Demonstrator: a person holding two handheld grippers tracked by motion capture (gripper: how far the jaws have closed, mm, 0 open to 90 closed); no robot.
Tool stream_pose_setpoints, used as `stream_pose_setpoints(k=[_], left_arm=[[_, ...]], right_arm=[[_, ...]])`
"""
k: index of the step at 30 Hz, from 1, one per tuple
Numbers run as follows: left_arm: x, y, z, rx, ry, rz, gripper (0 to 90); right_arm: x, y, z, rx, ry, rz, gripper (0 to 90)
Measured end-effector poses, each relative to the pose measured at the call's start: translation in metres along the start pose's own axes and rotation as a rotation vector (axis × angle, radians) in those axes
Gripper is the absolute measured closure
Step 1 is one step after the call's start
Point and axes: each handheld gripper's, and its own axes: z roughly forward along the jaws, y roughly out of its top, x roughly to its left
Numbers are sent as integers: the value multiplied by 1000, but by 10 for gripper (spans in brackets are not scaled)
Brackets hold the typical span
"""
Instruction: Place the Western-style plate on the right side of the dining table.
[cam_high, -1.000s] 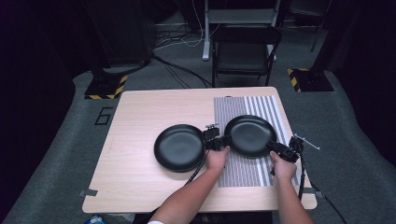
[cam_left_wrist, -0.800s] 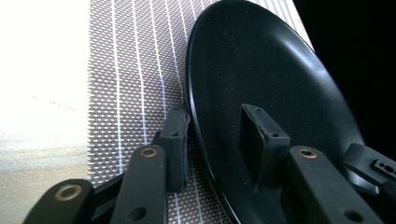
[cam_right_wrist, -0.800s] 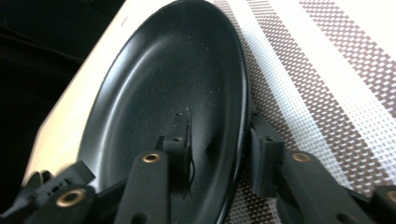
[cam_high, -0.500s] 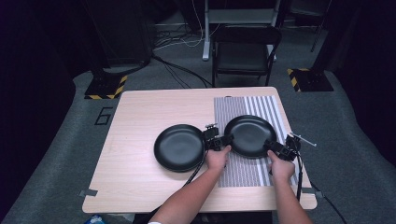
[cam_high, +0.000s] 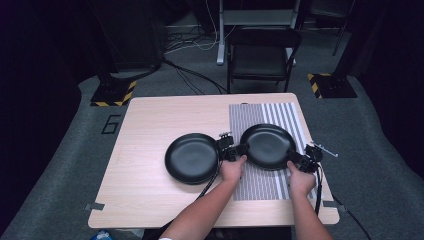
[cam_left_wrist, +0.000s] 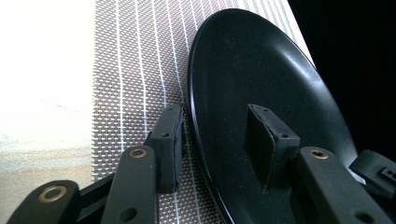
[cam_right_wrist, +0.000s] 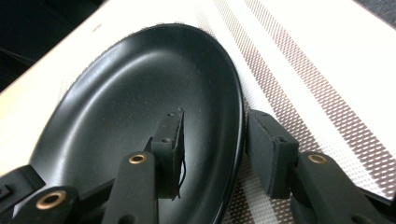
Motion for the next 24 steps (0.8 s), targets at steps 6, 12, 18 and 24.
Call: stream_pose_setpoints(k=[6,12,18,24], left_arm=[[-2,-2,0,3,7,-5,571],[-2,0,-3,6,12,19,574],[-3,1,-8,-2,12,25,575],[-3,4,-18,-13,16,48,577]], right_arm=[[-3,1,-1,9,11,19,561],[1,0,-3,8,24,13,541],[1,0,-7,1,27,6,529],[1,1,-13,0,39,-17,520]])
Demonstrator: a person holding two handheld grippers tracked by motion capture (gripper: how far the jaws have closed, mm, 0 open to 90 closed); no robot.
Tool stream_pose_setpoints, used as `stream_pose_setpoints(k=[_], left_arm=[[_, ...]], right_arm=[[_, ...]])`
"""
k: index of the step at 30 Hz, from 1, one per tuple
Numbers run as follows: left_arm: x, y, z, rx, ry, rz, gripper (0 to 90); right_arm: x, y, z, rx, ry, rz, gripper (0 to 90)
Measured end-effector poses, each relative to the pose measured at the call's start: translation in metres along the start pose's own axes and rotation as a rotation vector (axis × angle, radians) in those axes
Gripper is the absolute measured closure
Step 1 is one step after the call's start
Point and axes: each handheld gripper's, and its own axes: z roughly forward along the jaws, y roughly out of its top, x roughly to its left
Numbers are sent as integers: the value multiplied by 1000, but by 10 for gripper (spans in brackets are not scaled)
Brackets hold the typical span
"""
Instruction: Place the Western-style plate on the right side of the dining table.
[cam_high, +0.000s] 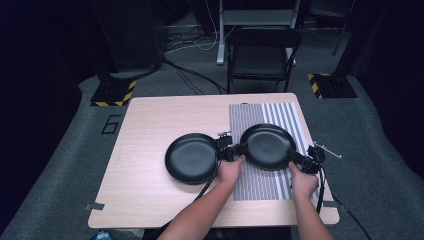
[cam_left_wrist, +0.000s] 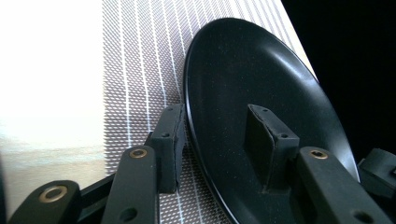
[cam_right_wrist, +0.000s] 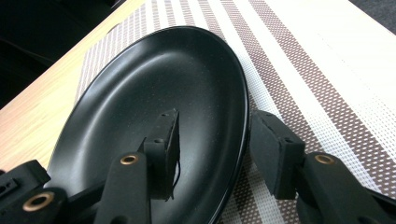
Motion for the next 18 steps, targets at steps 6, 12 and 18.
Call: stream_pose_setpoints(k=[6,12,18], left_arm=[[8,7,-9,-21,8,-10,578],[10,14,-19,-34,-11,-4,579],[16,22,-29,-35,-31,28,577]], right_arm=[[1,0,-6,-16,16,-7,508],[1,1,-8,-5,14,-21,500],[0,2,-15,-18,27,-28,497]])
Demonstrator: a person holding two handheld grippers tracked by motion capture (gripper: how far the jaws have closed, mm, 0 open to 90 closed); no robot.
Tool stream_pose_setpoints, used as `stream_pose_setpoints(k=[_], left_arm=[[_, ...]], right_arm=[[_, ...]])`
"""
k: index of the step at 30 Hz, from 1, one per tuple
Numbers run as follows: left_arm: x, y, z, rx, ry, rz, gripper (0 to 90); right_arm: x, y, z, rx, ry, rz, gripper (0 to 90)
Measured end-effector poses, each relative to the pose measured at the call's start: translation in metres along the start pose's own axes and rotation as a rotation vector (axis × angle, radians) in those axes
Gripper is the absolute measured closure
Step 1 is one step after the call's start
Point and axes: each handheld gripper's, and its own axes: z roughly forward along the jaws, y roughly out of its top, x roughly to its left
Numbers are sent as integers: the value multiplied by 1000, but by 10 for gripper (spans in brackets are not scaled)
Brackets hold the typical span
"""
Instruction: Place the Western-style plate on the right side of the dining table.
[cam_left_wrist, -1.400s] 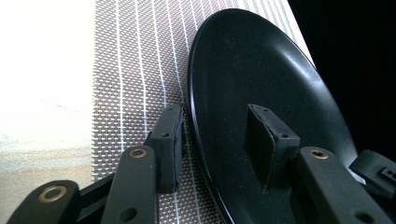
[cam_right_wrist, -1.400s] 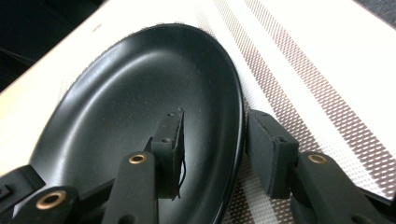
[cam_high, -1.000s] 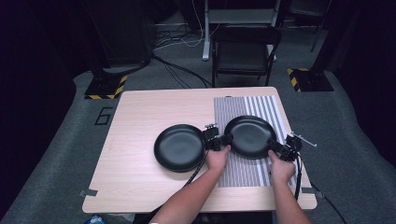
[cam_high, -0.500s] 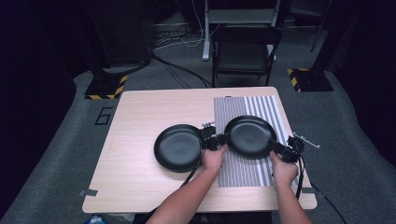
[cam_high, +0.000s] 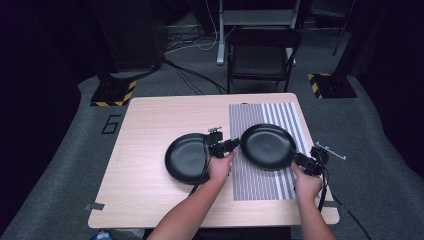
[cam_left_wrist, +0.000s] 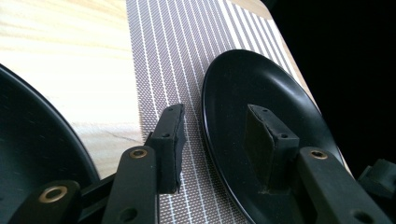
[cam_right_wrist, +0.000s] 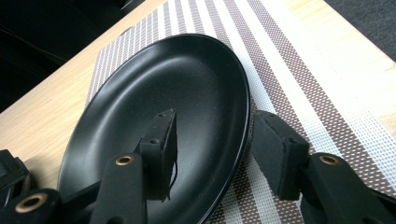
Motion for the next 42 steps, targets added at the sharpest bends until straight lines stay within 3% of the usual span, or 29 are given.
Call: stream_pose_setpoints(k=[5,8,10,14,17,27,32,37,42], left_arm=[[6,7,-12,1,-34,23,573],[10,11,-19,-2,-33,39,570],[14,15,-25,-3,-38,67,567],[22,23,-37,-8,-7,173,562],[30,27,-46,-8,18,229,558],[62,43,-80,-33,34,186,556],[77,45,-99,-39,53,207,556],[93,46,-118,-58,52,181,556],[103,45,-130,-59,55,191,556]], right_arm=[[1,0,-4,3,12,-18,492],[2,-1,-7,1,29,-32,489],[2,-2,-9,8,44,-31,484],[3,-4,-12,16,37,-94,482],[3,-4,-16,16,28,-137,481],[0,-5,-24,37,24,-190,477],[-1,-6,-28,38,19,-194,478],[2,-5,-33,37,14,-201,478],[6,-7,-39,29,10,-232,477]])
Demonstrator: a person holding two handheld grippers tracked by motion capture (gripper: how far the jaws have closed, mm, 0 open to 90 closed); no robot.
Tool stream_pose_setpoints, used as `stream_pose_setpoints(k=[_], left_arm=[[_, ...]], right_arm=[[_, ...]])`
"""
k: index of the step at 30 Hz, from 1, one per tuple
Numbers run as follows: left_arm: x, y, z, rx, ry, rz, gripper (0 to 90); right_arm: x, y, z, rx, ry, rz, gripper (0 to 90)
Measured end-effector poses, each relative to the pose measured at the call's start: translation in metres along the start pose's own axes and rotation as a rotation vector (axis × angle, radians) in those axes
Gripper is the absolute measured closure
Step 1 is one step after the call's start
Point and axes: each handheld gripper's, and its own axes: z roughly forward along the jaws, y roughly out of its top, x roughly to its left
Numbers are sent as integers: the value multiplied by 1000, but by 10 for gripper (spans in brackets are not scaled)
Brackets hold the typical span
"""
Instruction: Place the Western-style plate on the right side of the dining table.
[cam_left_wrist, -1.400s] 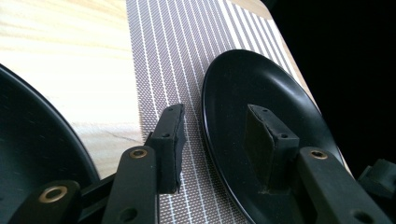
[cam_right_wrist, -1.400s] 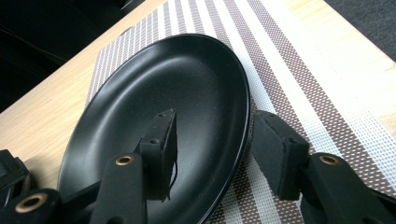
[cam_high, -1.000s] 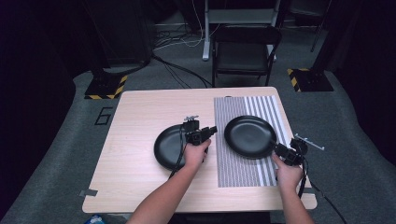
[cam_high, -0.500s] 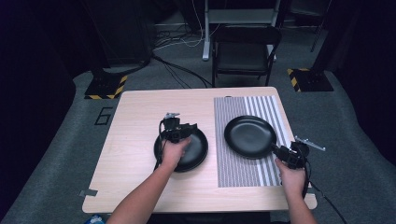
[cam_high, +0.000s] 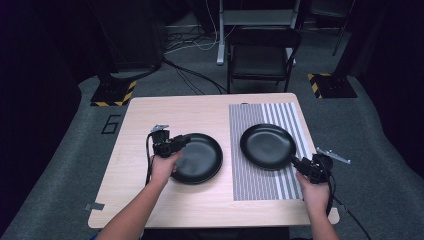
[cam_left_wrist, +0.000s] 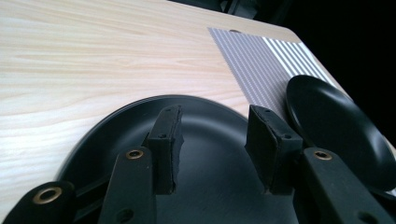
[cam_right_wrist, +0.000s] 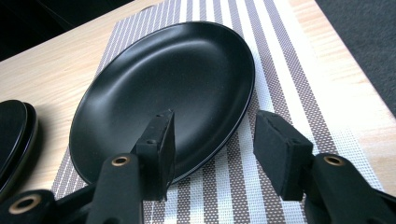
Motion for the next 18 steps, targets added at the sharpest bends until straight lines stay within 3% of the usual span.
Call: stream_pose_setpoints(k=[4,10,13,16,18], left_arm=[[16,-4,-17,-5,-2,11,555],[36,-12,-31,-5,16,-16,551],[46,-17,-38,-4,29,-23,549],[53,-22,-44,-2,38,-21,548],[57,-26,-48,5,47,1,547]], right_arm=[[-1,-2,-3,-1,-11,-26,477],[-7,-7,-2,10,-15,-10,477],[-8,-9,-2,6,-8,-31,477],[-10,-12,-3,14,-4,-31,477],[-11,-13,-3,13,1,-27,477]])
